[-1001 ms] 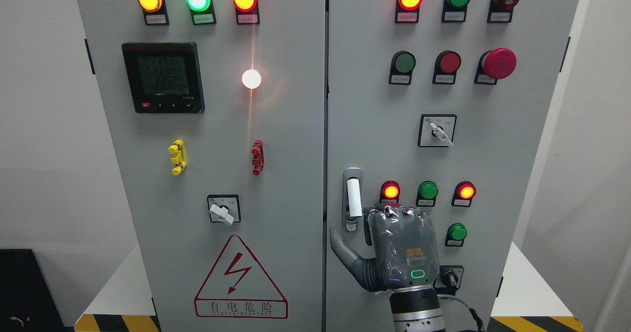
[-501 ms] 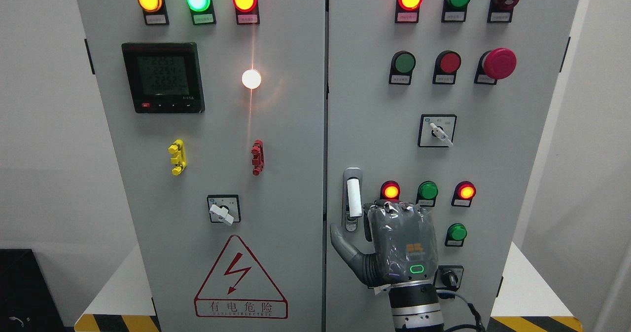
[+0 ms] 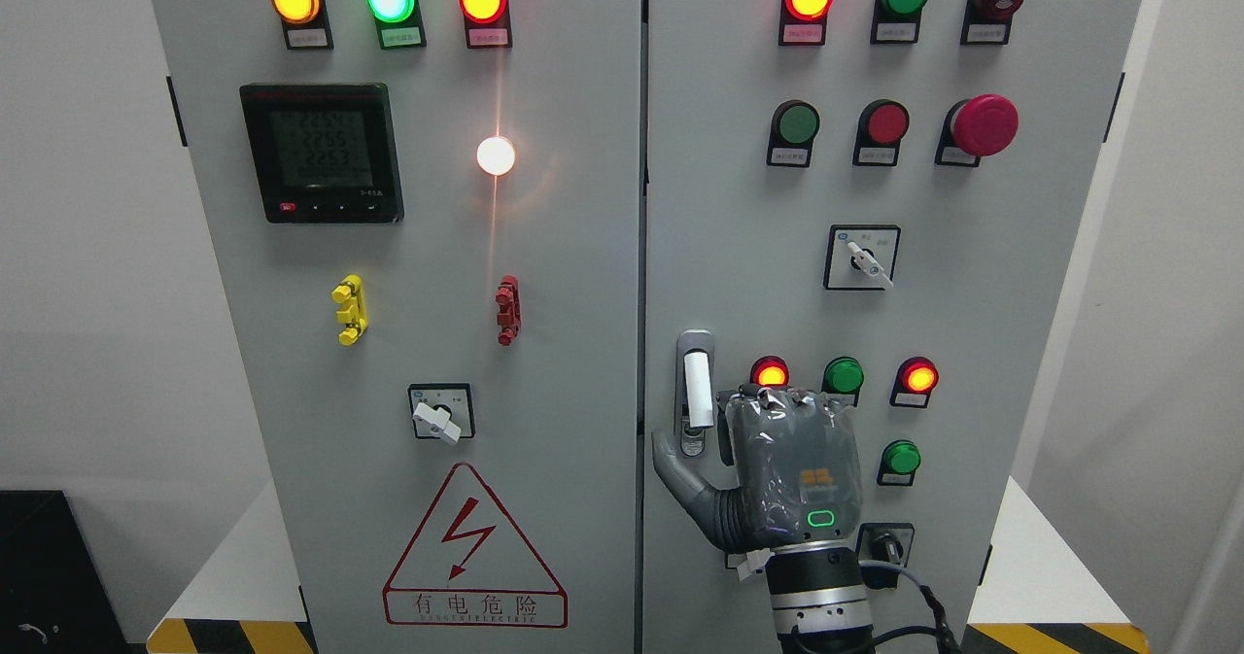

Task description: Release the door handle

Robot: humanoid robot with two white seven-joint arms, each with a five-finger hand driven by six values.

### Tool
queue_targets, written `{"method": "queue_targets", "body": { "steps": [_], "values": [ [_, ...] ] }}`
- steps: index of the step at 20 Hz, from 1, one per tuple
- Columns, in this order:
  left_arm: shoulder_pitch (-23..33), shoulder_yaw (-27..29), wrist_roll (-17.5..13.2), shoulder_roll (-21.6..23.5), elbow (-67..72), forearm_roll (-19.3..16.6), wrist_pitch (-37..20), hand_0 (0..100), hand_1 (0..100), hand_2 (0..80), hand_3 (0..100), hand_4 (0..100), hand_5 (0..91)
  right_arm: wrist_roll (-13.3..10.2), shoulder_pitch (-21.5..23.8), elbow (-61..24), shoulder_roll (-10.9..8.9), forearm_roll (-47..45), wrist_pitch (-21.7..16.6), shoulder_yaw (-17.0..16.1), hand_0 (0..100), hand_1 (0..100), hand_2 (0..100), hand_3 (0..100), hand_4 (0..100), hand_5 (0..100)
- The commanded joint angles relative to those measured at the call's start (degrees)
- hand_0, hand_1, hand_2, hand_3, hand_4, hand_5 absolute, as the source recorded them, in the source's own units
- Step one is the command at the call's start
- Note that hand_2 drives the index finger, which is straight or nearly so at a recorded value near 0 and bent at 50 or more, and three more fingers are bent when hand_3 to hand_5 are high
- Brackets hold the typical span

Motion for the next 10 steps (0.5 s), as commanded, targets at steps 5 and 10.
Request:
{"method": "queue_targets", "body": {
  "steps": [5,10],
  "values": [
    [0.5,0.0,0.0,0.0,0.0,0.0,0.1,12,56,0.0,0,0,0.0,0.0,-0.3,1.0,0.26,-0.2,-0.1,-1.2,28,32,92,100,98,100],
    [0.4,0.0,0.0,0.0,0.0,0.0,0.0,12,56,0.0,0,0,0.0,0.1,-0.8,1.1,0.26,-0.2,-0.1,-1.4,28,32,92,100,98,100]
  ]
}}
